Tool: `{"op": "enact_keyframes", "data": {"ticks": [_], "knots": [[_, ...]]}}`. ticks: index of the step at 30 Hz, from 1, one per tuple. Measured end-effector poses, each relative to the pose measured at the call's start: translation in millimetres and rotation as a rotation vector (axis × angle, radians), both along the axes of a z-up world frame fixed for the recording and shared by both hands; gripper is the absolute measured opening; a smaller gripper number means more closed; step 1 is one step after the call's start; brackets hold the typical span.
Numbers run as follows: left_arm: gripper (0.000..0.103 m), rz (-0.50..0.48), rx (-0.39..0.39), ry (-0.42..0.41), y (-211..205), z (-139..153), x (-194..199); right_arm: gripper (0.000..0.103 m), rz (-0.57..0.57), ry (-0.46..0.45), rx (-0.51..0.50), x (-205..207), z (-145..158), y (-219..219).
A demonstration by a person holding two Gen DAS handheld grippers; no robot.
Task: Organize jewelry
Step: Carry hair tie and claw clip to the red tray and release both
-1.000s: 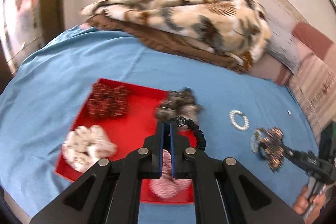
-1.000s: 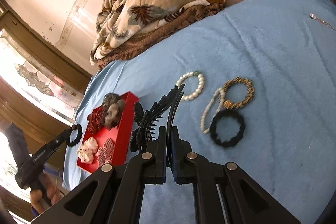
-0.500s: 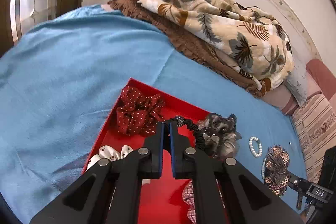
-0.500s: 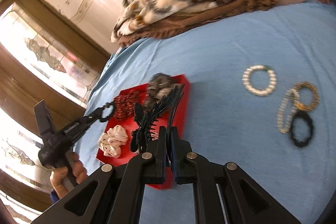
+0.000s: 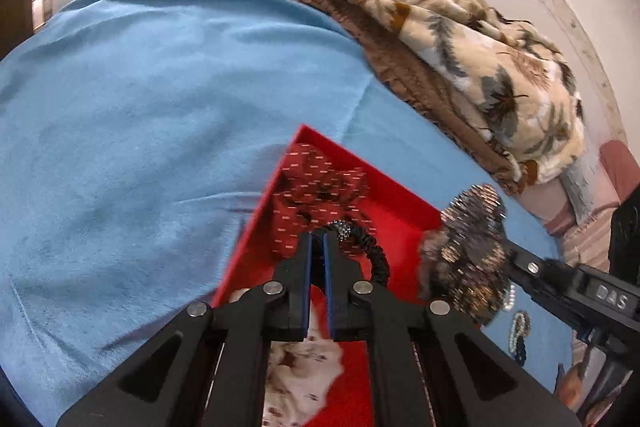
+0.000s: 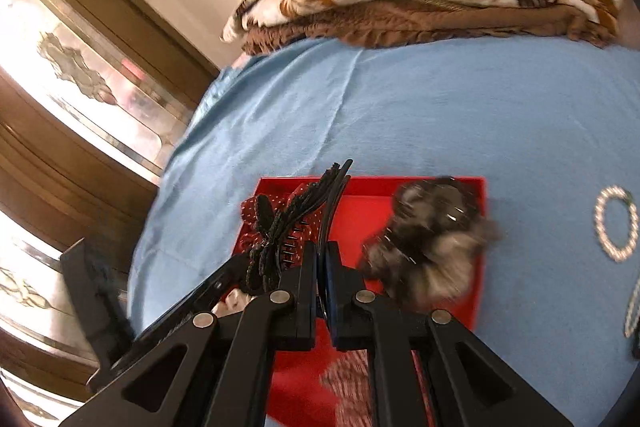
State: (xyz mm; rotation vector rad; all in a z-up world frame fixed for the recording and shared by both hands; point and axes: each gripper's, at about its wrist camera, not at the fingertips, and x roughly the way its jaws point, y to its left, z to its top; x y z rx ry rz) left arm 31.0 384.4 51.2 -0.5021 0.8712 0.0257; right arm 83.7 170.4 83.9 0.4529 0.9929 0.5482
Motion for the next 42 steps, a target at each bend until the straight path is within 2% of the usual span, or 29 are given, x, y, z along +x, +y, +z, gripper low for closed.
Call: {"op": "enact_keyframes", "data": {"ticks": [5, 9, 18, 25, 27, 30, 36, 37, 39, 42], "knots": [[0.005, 0.040, 0.022, 0.031, 10, -5, 3, 0.005, -0.004, 0.047, -0.072, 24, -21, 22], [0.005, 0.051, 0.020, 0.046, 13, -9, 4, 0.005, -0.016, 0.051, -0.123, 33, -30, 30], [0.006, 0.048, 0.049, 0.043, 6, -6, 3, 0.005, 0.004, 0.059, -0.147, 30, -38, 39], [0.011, 0.029, 0.022, -0.004, 5, 2, -3, 0.009, -0.001, 0.055, -0.155, 27, -35, 37], [0.014, 0.015, 0.034, -0.015, 0, 6, -3, 0.018, 0.000, 0.032, -0.160, 25, -29, 38], [0.024, 0.008, 0.064, -0.028, -4, 9, -5, 0.033, -0.003, -0.011, -0.176, 21, -17, 37], [0.031, 0.015, 0.082, -0.034, -2, 12, -10, 0.034, -0.004, -0.051, -0.173, 11, 4, 25], [0.032, 0.018, 0.084, -0.034, -1, 12, -11, 0.035, -0.006, -0.058, -0.173, 8, 8, 21], [0.032, 0.025, 0.088, -0.033, 0, 13, -13, 0.044, -0.015, -0.078, -0.179, 1, 14, 12], [0.034, 0.027, 0.097, -0.031, -1, 14, -15, 0.048, -0.028, -0.094, -0.185, -11, 20, -6]]}}
